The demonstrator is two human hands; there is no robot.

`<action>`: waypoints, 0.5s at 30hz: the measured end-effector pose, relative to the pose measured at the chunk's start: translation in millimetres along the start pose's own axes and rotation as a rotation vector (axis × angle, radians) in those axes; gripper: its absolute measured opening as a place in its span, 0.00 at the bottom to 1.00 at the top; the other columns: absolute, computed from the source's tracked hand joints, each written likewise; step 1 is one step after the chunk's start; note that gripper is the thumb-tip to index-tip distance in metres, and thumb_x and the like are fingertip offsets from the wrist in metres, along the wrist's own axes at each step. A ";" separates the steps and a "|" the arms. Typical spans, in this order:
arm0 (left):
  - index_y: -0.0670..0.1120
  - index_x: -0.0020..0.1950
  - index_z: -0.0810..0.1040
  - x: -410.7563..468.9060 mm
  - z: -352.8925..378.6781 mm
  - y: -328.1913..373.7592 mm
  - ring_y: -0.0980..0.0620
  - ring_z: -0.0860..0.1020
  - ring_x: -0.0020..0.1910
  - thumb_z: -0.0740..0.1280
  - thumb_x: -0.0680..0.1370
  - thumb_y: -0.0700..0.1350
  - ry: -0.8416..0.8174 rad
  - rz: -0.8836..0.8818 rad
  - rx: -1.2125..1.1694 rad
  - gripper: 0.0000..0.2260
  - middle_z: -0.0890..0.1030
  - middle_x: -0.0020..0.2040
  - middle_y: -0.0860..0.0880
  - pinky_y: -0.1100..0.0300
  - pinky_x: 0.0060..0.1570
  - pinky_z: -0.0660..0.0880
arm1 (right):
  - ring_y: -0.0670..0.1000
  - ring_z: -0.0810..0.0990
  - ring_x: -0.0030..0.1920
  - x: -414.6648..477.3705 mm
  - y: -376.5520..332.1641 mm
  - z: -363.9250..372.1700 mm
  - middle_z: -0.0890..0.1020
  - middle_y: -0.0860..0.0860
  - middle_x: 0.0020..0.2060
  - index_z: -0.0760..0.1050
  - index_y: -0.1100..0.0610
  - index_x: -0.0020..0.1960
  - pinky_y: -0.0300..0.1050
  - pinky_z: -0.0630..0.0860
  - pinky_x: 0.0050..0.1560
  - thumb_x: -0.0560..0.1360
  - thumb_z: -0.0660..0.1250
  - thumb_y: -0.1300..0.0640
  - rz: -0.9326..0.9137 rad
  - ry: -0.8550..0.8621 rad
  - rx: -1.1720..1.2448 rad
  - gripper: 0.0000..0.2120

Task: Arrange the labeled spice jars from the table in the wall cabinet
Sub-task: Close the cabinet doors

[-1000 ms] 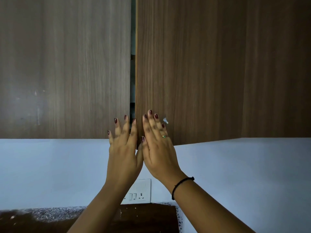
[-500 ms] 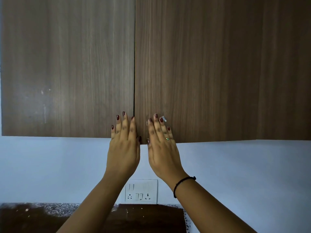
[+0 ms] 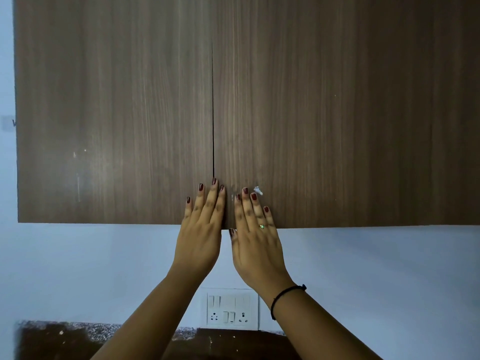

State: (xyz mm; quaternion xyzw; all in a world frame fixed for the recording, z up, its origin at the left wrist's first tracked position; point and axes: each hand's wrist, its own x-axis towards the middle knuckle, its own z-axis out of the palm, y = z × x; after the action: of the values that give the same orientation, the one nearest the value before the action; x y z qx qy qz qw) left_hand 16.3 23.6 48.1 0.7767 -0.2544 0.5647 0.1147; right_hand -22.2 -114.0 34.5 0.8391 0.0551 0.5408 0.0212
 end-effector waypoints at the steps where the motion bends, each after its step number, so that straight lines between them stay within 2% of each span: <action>1: 0.44 0.82 0.50 0.3 3.8 -2.2 0.46 0.43 0.81 0.52 0.78 0.36 0.002 -0.001 0.001 0.31 0.48 0.82 0.47 0.48 0.79 0.42 | 0.54 0.47 0.80 1.5 0.0 2.0 0.50 0.54 0.80 0.49 0.58 0.80 0.53 0.50 0.77 0.81 0.55 0.53 -0.016 0.002 -0.001 0.31; 4: 0.44 0.82 0.49 1.9 16.3 -8.7 0.46 0.44 0.81 0.52 0.80 0.38 -0.005 -0.008 0.001 0.30 0.48 0.82 0.47 0.49 0.79 0.42 | 0.54 0.49 0.80 7.2 -0.7 7.2 0.52 0.55 0.80 0.51 0.59 0.80 0.52 0.51 0.78 0.79 0.60 0.56 -0.053 0.009 -0.001 0.33; 11: 0.42 0.81 0.48 7.7 38.1 -8.2 0.46 0.43 0.81 0.49 0.83 0.43 0.000 -0.002 0.026 0.26 0.46 0.82 0.45 0.48 0.79 0.42 | 0.54 0.47 0.80 27.5 7.2 25.1 0.51 0.55 0.80 0.49 0.59 0.80 0.53 0.52 0.78 0.81 0.49 0.55 -0.129 0.033 -0.037 0.29; 15: 0.42 0.81 0.48 7.8 44.4 -9.7 0.46 0.45 0.81 0.48 0.83 0.44 0.035 -0.010 0.018 0.26 0.47 0.82 0.43 0.50 0.79 0.41 | 0.54 0.46 0.80 42.1 13.3 30.1 0.50 0.56 0.80 0.48 0.59 0.80 0.55 0.51 0.79 0.81 0.51 0.55 -0.152 0.059 -0.074 0.30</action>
State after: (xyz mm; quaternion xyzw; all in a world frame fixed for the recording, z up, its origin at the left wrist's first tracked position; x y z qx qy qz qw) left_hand 59.6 9.1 41.5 0.7690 -0.2431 0.5800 0.1149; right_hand 23.3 -121.6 61.4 0.8149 0.0992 0.5637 0.0916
